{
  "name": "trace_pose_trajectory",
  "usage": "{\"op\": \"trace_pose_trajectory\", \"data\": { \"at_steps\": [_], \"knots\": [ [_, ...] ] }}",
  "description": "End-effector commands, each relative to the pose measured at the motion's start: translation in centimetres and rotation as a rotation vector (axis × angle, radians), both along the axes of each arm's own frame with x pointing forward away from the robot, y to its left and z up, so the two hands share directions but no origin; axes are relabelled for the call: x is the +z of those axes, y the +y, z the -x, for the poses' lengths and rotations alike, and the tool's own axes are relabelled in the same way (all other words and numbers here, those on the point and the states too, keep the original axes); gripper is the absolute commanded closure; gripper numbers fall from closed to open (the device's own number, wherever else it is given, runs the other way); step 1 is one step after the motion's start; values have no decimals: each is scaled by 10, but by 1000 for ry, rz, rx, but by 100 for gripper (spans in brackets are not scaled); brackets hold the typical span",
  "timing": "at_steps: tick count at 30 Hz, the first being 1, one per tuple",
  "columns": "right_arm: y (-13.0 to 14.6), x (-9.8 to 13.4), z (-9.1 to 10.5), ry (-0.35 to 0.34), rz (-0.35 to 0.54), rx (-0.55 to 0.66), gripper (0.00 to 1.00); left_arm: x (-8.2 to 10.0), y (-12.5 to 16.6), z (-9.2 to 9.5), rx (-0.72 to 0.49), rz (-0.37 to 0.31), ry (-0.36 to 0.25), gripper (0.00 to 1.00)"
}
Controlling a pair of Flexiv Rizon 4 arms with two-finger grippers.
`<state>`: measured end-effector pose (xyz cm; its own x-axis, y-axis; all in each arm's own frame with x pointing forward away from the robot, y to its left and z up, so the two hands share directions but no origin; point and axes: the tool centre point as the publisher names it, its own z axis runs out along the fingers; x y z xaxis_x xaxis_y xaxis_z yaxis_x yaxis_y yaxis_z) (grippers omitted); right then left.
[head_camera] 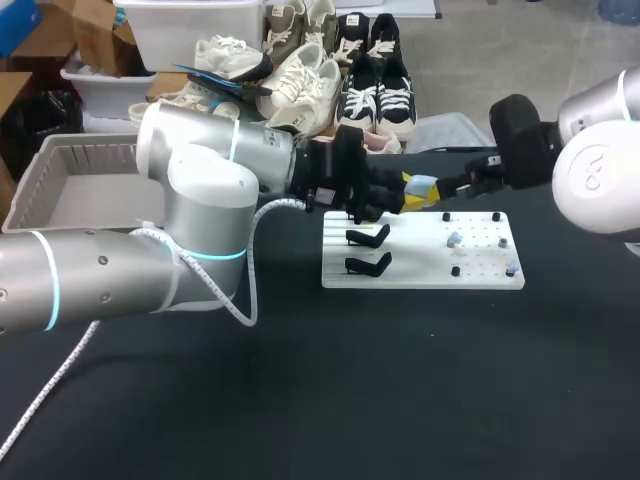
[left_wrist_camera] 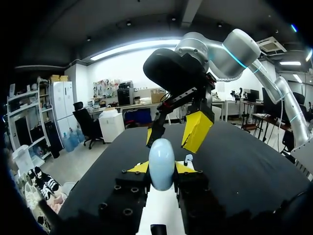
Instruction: Pick up each earbud case from the left stands, insert the matching earbuds, close the lid, and place the case in the box.
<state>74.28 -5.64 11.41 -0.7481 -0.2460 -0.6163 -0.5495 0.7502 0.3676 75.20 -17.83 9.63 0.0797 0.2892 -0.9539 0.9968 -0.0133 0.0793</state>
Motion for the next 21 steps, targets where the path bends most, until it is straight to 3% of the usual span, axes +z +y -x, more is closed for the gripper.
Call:
{"op": "trace_pose_trajectory", "data": {
  "at_steps": [1,21],
  "knots": [
    [0,-1,-2,0,-1,0,0,0,1,4,1,6,-3,100],
    [-5,16,-11,-31,19,-12,0,-4,-2,15,-39,13,1,100]
  ]
}}
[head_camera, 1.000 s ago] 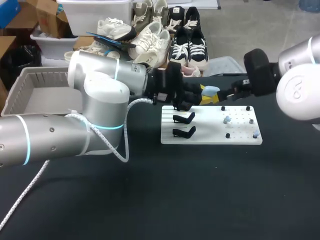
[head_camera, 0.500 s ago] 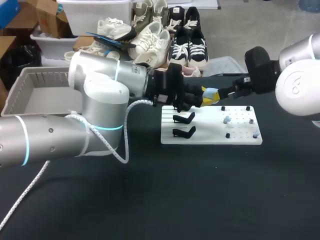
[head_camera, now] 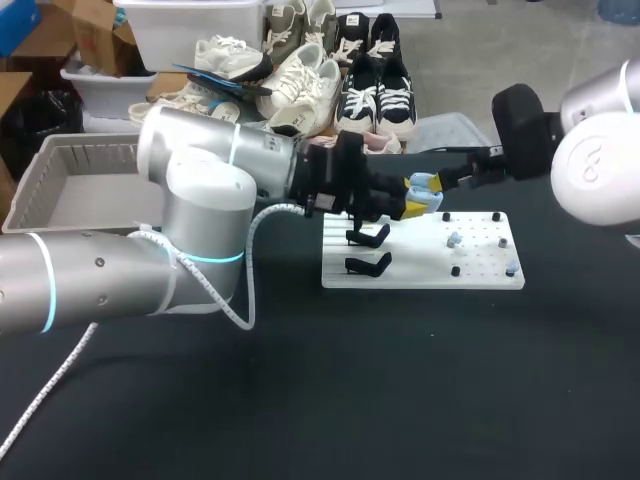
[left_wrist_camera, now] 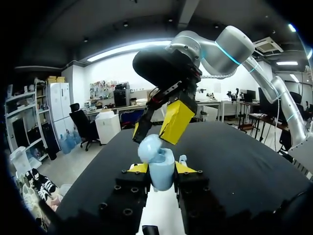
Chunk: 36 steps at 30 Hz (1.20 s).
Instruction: Pick up each earbud case from the left stands, insert the matching earbuds, close the lid, and place the case in the box.
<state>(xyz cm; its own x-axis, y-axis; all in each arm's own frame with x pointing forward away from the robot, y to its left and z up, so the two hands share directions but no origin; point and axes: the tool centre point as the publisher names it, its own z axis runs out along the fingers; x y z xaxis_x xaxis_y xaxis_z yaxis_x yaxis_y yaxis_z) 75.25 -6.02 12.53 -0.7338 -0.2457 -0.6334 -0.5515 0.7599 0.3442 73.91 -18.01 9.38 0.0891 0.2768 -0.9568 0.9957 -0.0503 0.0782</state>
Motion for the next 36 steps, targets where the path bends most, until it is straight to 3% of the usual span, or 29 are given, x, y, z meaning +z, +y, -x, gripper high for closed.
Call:
{"op": "trace_pose_trajectory", "data": {
  "at_steps": [1,4,7,10,14,25,36],
  "knots": [
    [-3,7,-2,-10,10,-5,0,-3,0,3,-1,3,1,100],
    [-7,16,0,-32,14,-19,0,-8,2,5,4,20,9,100],
    [-12,23,4,-48,18,-38,0,-12,6,4,-9,99,4,100],
    [-20,27,9,-58,24,-62,0,-15,8,2,-19,178,-26,100],
    [-28,28,15,-51,48,-100,0,-14,8,0,-20,208,-66,100],
    [-40,13,29,-12,68,-140,0,-5,4,3,-2,172,-70,100],
    [-43,4,43,19,103,-168,0,-4,5,10,26,193,-62,100]
  ]
}}
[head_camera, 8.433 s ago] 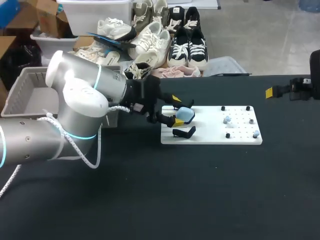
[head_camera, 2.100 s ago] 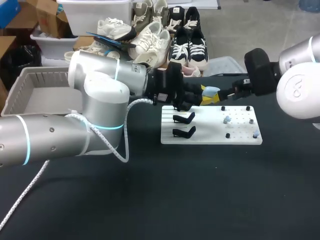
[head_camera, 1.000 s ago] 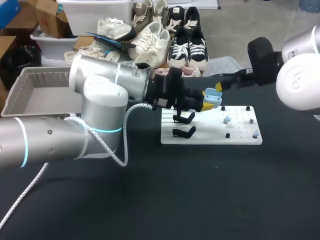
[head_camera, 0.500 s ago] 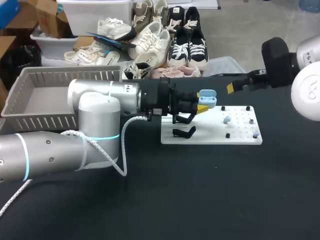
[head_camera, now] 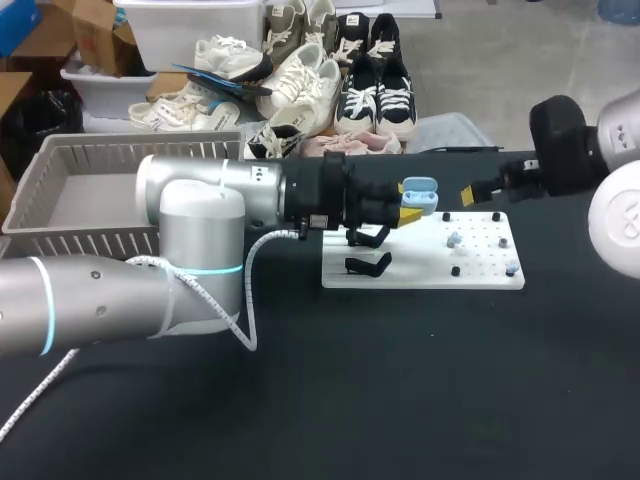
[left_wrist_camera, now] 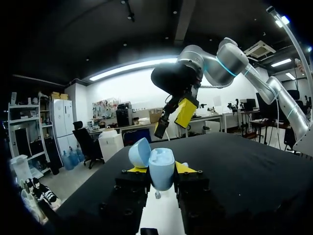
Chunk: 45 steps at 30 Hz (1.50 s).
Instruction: Pick up each earbud case from the left stands, insert the matching earbuds, close the lid, and place the case in the box.
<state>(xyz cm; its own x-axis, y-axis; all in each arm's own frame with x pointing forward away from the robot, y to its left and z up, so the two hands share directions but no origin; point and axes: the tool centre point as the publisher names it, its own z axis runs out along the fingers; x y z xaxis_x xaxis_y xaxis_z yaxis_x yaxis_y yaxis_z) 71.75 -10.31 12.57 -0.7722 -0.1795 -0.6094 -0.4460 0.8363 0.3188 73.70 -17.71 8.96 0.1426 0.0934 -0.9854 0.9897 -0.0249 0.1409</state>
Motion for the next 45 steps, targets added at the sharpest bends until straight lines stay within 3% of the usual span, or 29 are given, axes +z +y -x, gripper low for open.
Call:
{"op": "trace_pose_trajectory", "data": {
  "at_steps": [1,7,19,37,45],
  "knots": [
    [-2,3,9,8,70,-49,0,0,2,8,24,6,-4,100],
    [-10,-1,17,46,158,-84,0,-4,5,9,41,19,10,100],
    [-16,-6,34,69,179,-126,0,-5,7,13,40,14,32,100],
    [-20,-17,41,137,287,-173,0,-7,10,16,46,-2,51,100],
    [-20,-27,51,157,398,-181,0,-7,10,16,52,-3,52,100]
  ]
}}
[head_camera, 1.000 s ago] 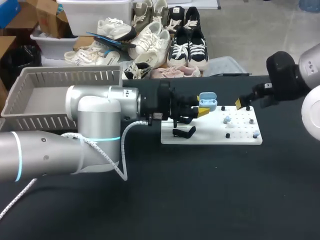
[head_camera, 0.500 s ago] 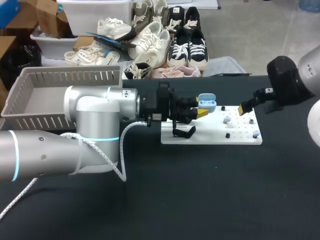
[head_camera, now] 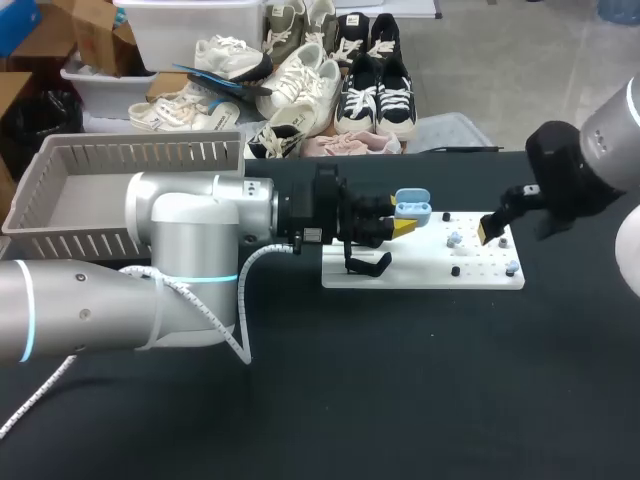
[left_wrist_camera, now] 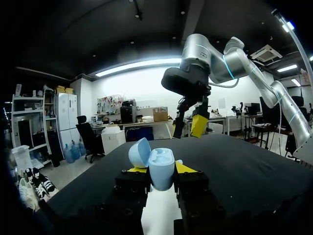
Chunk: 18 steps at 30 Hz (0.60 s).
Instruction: Pick up each earbud case from the left stands, insert the matching earbuds, close the lid, and place the case in the box.
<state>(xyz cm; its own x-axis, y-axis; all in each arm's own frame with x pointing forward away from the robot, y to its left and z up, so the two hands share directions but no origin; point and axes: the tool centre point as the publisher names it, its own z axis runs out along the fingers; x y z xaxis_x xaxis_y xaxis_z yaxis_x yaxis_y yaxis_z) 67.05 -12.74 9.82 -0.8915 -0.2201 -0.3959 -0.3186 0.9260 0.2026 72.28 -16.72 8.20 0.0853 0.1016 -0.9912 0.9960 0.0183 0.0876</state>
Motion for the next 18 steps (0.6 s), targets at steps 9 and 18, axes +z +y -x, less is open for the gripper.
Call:
{"op": "trace_pose_trajectory", "data": {
  "at_steps": [9,18],
  "knots": [
    [11,-9,13,7,361,-64,0,0,0,2,8,0,-2,100],
    [11,-19,18,20,443,-91,0,0,0,2,8,0,-2,100]
  ]
}}
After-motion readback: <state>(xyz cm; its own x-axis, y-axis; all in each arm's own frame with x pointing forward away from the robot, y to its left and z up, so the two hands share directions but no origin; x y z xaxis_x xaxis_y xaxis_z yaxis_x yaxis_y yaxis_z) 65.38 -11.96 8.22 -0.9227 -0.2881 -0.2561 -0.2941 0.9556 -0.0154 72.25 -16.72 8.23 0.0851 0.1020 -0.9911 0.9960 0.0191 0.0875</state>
